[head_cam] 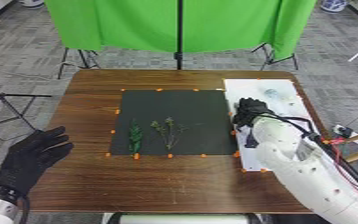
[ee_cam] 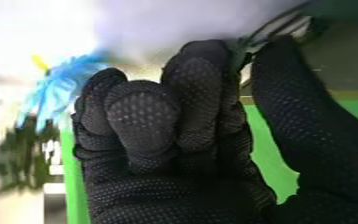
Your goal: Arrange flowers
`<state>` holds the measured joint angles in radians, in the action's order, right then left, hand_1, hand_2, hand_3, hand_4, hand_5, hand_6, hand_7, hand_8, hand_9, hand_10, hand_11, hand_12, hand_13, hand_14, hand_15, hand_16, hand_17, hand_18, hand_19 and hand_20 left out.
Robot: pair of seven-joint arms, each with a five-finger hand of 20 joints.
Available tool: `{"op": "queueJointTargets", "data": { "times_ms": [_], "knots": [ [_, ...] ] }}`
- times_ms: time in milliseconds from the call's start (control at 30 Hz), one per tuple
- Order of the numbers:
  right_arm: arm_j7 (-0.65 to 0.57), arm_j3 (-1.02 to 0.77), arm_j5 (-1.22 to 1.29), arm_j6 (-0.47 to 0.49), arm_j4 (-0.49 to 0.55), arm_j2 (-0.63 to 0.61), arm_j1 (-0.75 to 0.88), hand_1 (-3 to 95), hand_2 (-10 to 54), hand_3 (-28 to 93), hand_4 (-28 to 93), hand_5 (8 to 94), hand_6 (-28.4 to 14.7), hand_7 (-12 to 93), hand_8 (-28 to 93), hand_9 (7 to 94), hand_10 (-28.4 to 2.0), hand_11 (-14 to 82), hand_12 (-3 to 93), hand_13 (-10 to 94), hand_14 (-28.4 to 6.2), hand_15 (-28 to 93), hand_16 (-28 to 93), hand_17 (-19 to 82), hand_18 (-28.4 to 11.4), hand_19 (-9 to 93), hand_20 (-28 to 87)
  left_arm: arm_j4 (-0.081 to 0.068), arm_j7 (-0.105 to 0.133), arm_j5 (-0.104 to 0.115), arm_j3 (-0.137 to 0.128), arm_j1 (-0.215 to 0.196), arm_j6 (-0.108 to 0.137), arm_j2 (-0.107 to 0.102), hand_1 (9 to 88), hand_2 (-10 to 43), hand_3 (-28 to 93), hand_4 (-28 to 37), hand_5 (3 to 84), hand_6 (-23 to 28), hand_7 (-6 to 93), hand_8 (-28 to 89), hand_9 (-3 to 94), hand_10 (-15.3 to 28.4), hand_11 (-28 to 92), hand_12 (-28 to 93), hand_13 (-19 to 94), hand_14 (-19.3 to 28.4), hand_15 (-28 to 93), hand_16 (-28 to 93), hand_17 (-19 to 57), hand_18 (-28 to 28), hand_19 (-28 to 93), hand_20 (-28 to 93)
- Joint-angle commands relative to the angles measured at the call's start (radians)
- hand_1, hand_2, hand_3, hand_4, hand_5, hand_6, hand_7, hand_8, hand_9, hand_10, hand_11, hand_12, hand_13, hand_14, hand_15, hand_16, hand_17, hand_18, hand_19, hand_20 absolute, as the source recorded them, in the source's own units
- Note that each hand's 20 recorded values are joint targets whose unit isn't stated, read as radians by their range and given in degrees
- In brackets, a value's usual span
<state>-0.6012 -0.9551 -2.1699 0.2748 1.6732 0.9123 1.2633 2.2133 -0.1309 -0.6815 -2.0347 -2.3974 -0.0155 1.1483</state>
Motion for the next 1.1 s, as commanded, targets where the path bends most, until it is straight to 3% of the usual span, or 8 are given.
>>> {"op": "queueJointTargets", "data": {
  "times_ms": [33,267,333,367,800,967,1000,1100],
  "knots": [
    [0.039,0.041,0.082,0.051,-0.059,0.008,0.145,42.8,-9.5,87,-24,68.1,-4.8,65,9,86.7,-6.1,42.3,38.7,83,-3.6,64,30,39,-18.8,85,36,-0.007,-0.003,0.001,0.004,-0.013,0.011,0.005,26.1,5.5,73,-28.3,41.1,7.2,24.1,-11,34.9,15.7,34,14,28,18.5,51,-7,-6.4,23.8,62,-3],
    [0.073,0.011,0.165,-0.09,-0.04,0.007,0.186,41.8,-9.5,89,-16,68.5,-10.9,67,2,90.3,-6.6,38.9,36.8,86,-3.6,61,31,40,-20.0,85,37,-0.007,-0.008,-0.006,0.005,-0.008,0.007,0.016,26.1,5.5,73,-28.3,41.1,7.2,24.3,-12,34.9,15.7,34,14,28,18.5,51,-7,-6.4,23.8,62,-3],
    [0.082,-0.006,0.201,-0.142,-0.028,0.007,0.205,38.0,-5.0,92,-14,84.9,-6.7,37,2,85.9,-6.5,46.2,34.8,83,-3.5,70,27,38,-19.4,90,38,-0.007,-0.007,-0.007,0.005,-0.01,0.004,0.018,26.2,5.5,73,-28.3,41.1,7.1,24.4,-12,34.9,15.7,34,14,28,18.5,51,-7,-6.4,23.8,62,-3],
    [0.08,-0.009,0.218,-0.167,-0.024,0.007,0.209,37.5,-4.4,93,-13,86.9,-7.0,33,2,85.9,-6.6,46.4,34.5,83,-3.5,71,26,39,-19.6,90,37,-0.007,-0.01,-0.007,0.005,-0.009,0.004,0.019,26.2,5.5,73,-28.3,41.1,7.1,24.4,-12,34.9,15.7,34,14,28,18.5,51,-7,-6.4,23.8,62,-3],
    [0.121,-0.046,0.196,-0.353,0.032,-0.014,0.244,37.9,-5.0,93,-9,84.8,-7.7,42,-1,87.1,-7.4,46.6,35.3,83,-4.5,72,27,39,-20.3,92,37,-0.009,-0.005,-0.007,0.005,-0.009,0.006,0.019,26.5,5.6,73,-28.3,41.1,6.7,24.7,-12,34.8,15.7,34,14,28,18.4,51,-7,-6.3,23.9,62,-3],
    [0.07,-0.043,0.046,-0.306,0.042,-0.01,0.235,36.6,-3.2,93,-9,87.5,-8.4,35,2,86.8,-7.8,48.0,34.6,83,-4.9,73,27,39,-20.2,92,36,-0.008,-0.008,-0.008,0.004,-0.009,0.005,0.023,26.5,5.6,73,-28.3,41.1,6.7,24.7,-12,34.9,15.6,34,14,28,18.4,51,-7,-6.3,23.9,62,-3],
    [0.047,-0.027,0.017,-0.319,0.044,-0.016,0.23,38.6,-7.2,92,-13,75.2,-11.1,59,-2,90.1,-7.9,42.7,35.4,86,-4.8,67,30,41,-20.9,89,38,-0.009,-0.01,-0.009,0.004,-0.007,0.003,0.024,26.5,5.6,73,-28.3,41.1,6.7,24.7,-12,34.9,15.6,34,14,28,18.4,51,-7,-6.3,23.9,62,-3],
    [0.014,-0.016,-0.072,-0.284,0.053,-0.015,0.221,38.1,-9.2,87,-21,68.4,-8.2,73,-2,90.9,-8.3,42.9,30.4,87,-4.6,63,32,41,-20.9,87,37,-0.008,-0.009,-0.009,0.004,-0.009,0.005,0.024,26.5,5.6,73,-28.3,41.2,6.8,24.6,-12,34.8,15.7,34,14,28,18.4,51,-7,-6.3,23.9,62,-3]
  ]
}}
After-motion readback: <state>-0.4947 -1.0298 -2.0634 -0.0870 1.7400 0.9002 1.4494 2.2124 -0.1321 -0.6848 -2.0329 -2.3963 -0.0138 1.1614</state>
